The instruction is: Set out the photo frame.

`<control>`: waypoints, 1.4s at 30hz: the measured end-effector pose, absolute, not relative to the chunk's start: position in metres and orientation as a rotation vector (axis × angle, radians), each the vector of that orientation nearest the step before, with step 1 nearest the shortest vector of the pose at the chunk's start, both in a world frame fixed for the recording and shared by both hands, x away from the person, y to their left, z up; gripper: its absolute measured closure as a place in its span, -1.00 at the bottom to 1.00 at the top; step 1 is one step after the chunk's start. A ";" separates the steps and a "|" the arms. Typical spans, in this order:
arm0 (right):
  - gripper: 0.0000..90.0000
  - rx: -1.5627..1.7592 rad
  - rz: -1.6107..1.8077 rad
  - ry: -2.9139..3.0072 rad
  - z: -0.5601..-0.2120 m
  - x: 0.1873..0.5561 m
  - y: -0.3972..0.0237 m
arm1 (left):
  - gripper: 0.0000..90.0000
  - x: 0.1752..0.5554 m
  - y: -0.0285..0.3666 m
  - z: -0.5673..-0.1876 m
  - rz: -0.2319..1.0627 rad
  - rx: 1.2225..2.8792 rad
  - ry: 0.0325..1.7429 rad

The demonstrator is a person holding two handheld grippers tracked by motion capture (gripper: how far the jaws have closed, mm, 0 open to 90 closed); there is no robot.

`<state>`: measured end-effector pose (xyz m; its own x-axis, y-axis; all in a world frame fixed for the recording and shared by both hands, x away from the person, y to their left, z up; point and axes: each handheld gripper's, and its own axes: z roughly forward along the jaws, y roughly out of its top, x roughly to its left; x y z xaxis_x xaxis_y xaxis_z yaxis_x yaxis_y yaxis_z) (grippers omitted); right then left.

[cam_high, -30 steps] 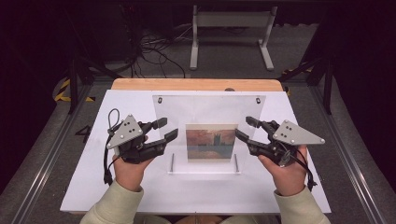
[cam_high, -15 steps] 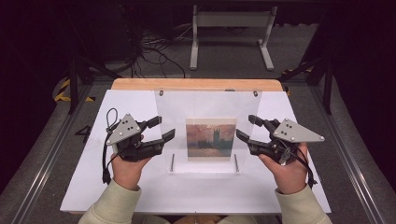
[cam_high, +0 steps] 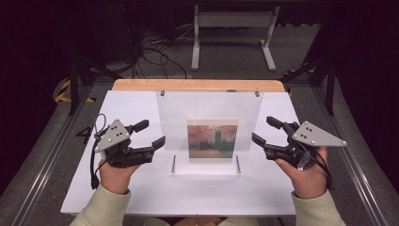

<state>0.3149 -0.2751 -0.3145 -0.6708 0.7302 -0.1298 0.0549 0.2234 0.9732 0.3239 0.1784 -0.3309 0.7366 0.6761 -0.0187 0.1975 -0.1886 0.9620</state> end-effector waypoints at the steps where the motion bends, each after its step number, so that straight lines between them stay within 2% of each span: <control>1: -0.36 0.729 1.482 1.916 -0.315 0.314 -0.278 | -0.48 0.323 0.182 -0.333 0.504 1.747 0.701; 20: -0.54 0.923 1.377 1.950 -0.357 0.317 -0.327 | -0.60 0.325 0.239 -0.396 0.498 1.814 0.848; 29: -0.60 0.984 1.339 1.973 -0.385 0.322 -0.341 | -0.64 0.330 0.251 -0.425 0.511 1.889 0.825; 42: -0.65 1.076 1.271 2.066 -0.432 0.335 -0.353 | -0.64 0.340 0.261 -0.461 0.409 1.926 0.843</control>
